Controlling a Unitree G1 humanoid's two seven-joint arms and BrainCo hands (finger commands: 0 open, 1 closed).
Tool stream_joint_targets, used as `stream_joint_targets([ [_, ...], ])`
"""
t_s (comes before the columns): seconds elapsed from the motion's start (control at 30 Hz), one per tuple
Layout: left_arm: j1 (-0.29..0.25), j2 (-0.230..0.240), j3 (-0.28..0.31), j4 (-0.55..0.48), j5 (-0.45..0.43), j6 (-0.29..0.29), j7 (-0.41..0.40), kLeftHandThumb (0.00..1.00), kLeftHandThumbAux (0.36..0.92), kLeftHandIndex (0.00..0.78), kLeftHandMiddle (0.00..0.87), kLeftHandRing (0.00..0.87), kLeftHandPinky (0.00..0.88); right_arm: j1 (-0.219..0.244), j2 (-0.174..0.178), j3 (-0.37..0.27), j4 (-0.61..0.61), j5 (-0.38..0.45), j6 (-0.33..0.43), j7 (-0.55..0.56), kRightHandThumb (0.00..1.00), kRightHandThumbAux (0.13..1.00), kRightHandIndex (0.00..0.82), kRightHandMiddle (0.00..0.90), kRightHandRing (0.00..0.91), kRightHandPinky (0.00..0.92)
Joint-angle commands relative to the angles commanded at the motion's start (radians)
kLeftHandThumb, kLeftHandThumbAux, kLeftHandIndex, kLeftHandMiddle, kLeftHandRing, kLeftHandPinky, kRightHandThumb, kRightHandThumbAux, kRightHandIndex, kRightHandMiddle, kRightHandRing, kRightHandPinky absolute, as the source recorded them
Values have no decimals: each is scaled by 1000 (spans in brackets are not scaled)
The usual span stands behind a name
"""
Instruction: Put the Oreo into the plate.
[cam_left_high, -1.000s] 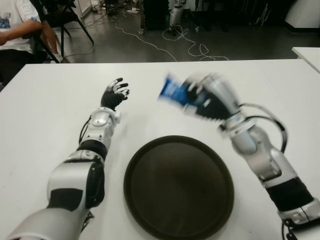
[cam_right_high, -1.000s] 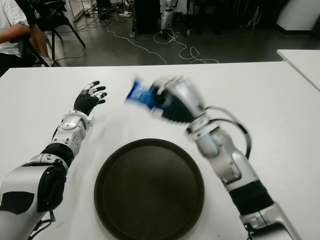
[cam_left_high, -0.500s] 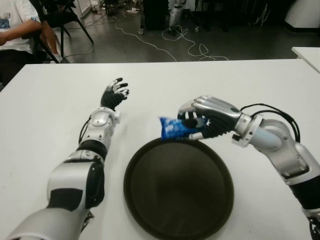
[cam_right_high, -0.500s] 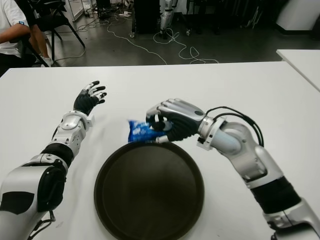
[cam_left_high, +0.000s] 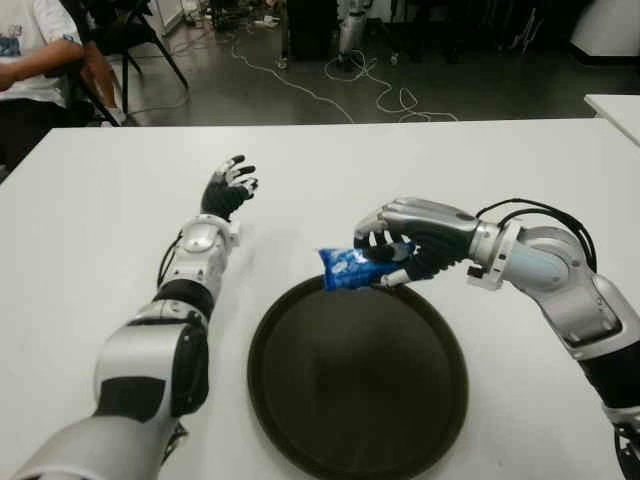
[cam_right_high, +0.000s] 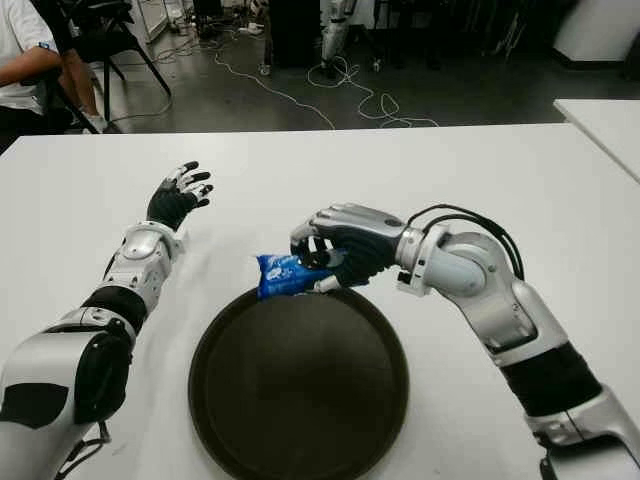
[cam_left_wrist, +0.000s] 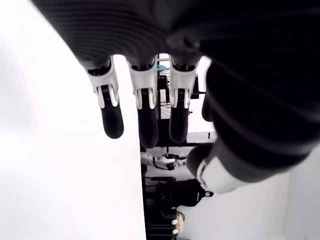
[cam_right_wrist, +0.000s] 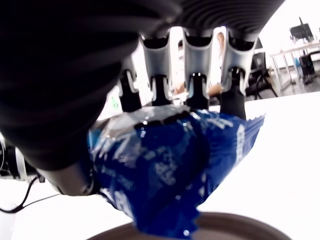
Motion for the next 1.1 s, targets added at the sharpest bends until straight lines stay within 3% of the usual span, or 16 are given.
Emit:
stream_joint_targets([
  [0.23,2,-2,0,0,1,-5,4,182,784,134,209,201,210,-47,41,46,149,-69,-48,-32,689,732,430,747,746,725],
  [0.33,2,-4,-1,-2,1,-6,6,180,782,130,205,199,207,-94,98,97,308,-148,-68,-97,687,733,431,745,743,726],
  [0.63,2,-5,-1,-2,1,-6,9,179,777,140,220,212,216,-87,115,86,306,-174,-46,-121,687,734,433,758,756,739],
  [0.83,2,-5,-1,-2,0,-7,7,188,777,140,219,209,215,-41,160,95,279,-198,-12,-181,688,733,434,763,764,749],
  [1.1,2,-8,-2,-2,0,-9,10,185,788,138,215,208,214,1,192,101,269,-215,-3,-239,689,733,432,752,758,748],
])
